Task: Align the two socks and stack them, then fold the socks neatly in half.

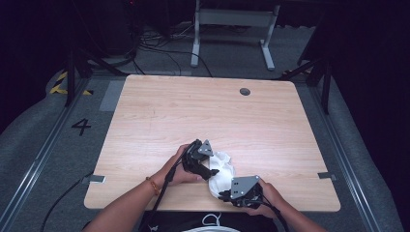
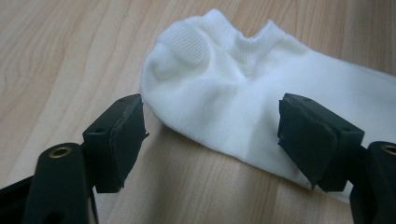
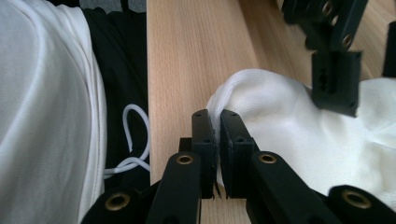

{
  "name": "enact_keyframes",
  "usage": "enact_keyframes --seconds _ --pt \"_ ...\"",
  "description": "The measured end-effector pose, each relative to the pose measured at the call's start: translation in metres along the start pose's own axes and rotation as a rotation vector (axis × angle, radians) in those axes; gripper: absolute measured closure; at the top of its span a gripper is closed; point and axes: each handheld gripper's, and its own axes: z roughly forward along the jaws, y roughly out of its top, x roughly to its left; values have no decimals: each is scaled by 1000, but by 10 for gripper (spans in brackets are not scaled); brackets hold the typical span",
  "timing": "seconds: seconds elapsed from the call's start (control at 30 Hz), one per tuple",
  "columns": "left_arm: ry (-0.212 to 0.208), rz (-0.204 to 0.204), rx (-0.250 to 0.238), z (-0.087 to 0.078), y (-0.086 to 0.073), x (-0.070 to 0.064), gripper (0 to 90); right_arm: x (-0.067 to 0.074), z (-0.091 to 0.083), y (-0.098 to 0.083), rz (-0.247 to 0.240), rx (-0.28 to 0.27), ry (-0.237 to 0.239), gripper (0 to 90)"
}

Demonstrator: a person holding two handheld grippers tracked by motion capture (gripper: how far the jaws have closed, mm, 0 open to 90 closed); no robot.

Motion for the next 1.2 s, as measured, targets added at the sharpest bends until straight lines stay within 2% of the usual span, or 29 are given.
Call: enact_keyframes --seconds 0.03,0.1,0.2,0.3,0.43,0.53,0.63,0.73,0.8,0.83,0.93,1.03,1.1,1.2 --pt "-4 3 8 1 -1 0 227 1 -2 1 2 -5 0 862" --pt "-11 -3 -8 3 -1 1 216 1 -4 1 -4 -12 -3 862" --pt "-10 27 -15 4 -3 4 177 -1 -8 2 -1 -24 -5 864" --pt "-41 16 -37 6 -5 10 152 -2 -9 3 6 -23 -6 864" --pt "-47 10 -22 6 -3 15 158 -4 -9 2 20 -6 -16 864" --pt "-54 43 -17 7 -1 16 154 -4 -11 1 22 -7 -17 864" --pt "-65 46 -15 8 -1 17 152 -4 -12 0 23 -6 -16 864" --pt "-60 34 -5 6 0 19 154 -4 -12 1 20 -8 -15 865" --pt "-31 36 -6 4 -1 22 154 -4 -12 1 18 -8 -16 865" --pt "-31 36 -6 4 -1 22 154 -4 -12 1 18 -8 -16 865" --pt "-31 0 -14 2 -5 29 149 -3 -12 2 18 -6 -14 865" --pt "7 14 3 -3 -5 31 151 -3 -12 3 13 -6 -10 865" --pt "-14 -14 5 -2 -8 32 149 -2 -11 5 4 -4 -8 865" --pt "-15 7 9 -2 -7 33 147 -2 -10 5 0 -4 -2 865"
